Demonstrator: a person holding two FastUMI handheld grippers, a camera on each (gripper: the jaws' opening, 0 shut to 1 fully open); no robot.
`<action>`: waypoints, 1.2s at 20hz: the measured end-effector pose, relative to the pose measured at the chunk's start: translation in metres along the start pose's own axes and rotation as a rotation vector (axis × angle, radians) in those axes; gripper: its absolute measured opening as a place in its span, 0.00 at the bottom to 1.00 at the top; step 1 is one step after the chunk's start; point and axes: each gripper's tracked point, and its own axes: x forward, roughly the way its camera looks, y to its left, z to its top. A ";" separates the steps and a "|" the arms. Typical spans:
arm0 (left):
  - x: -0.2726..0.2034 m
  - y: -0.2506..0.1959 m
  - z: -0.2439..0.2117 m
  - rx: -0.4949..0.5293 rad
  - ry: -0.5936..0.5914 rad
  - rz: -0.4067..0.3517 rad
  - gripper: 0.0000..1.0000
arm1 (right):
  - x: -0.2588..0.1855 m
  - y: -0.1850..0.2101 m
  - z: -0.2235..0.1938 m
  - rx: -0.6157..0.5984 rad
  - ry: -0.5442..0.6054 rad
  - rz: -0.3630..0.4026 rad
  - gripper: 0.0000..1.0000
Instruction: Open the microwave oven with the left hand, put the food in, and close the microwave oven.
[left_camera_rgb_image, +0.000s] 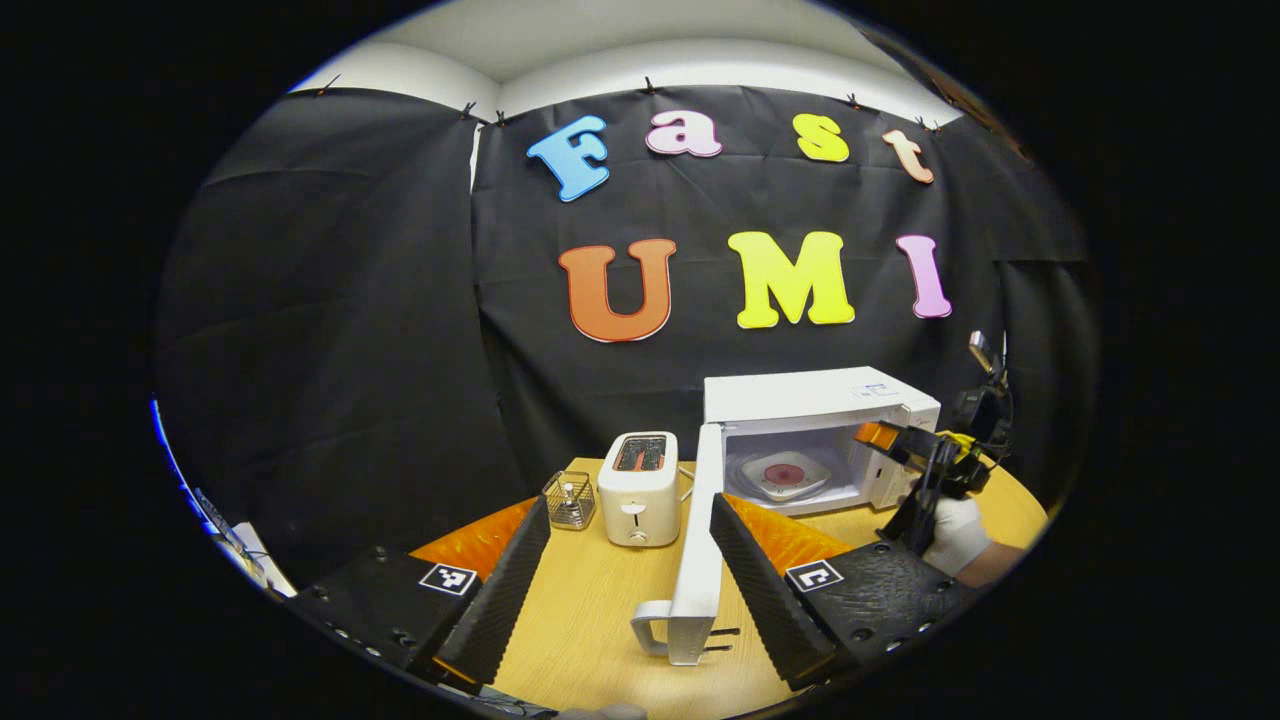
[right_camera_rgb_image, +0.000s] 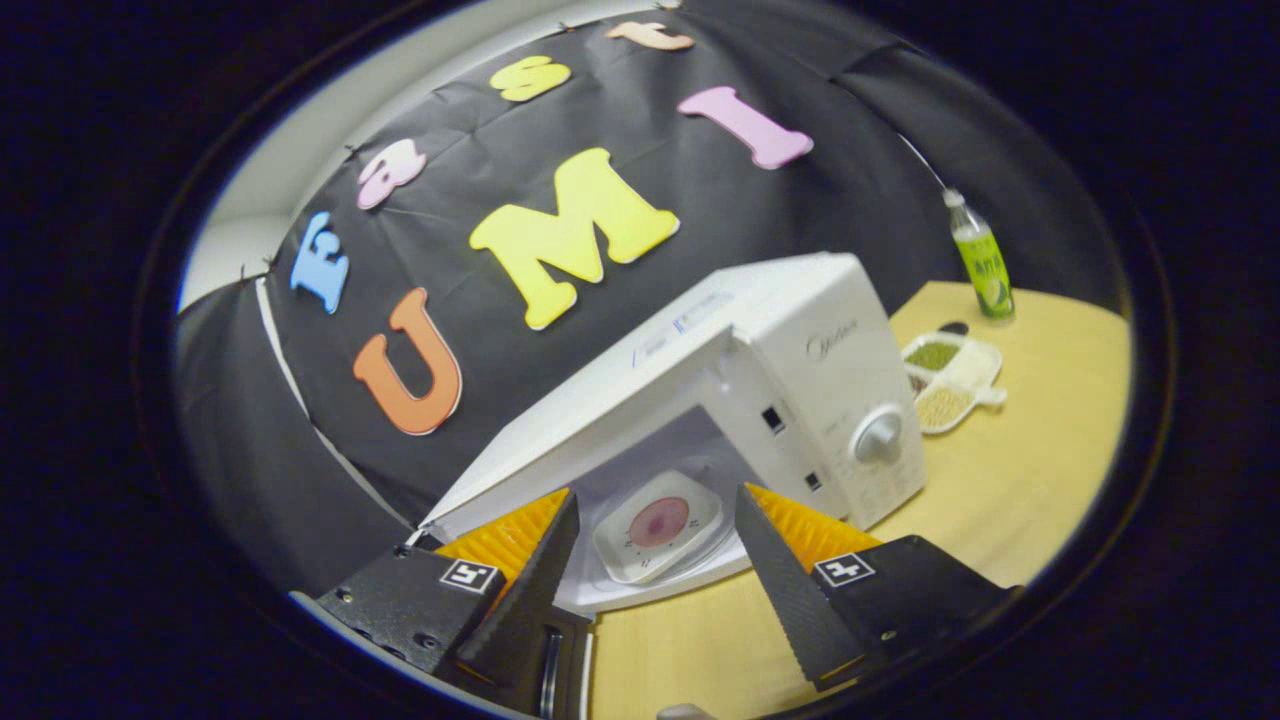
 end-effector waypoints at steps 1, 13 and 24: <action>-0.002 0.001 0.004 -0.004 -0.002 -0.003 0.96 | -0.011 -0.003 0.019 -0.078 -0.010 0.008 0.99; 0.020 0.018 -0.002 -0.016 -0.024 0.033 0.95 | -0.152 -0.049 0.194 -0.502 -0.077 -0.062 1.00; 0.029 0.065 -0.072 -0.097 0.037 0.104 0.00 | -0.238 -0.042 0.212 -0.583 -0.058 -0.082 0.94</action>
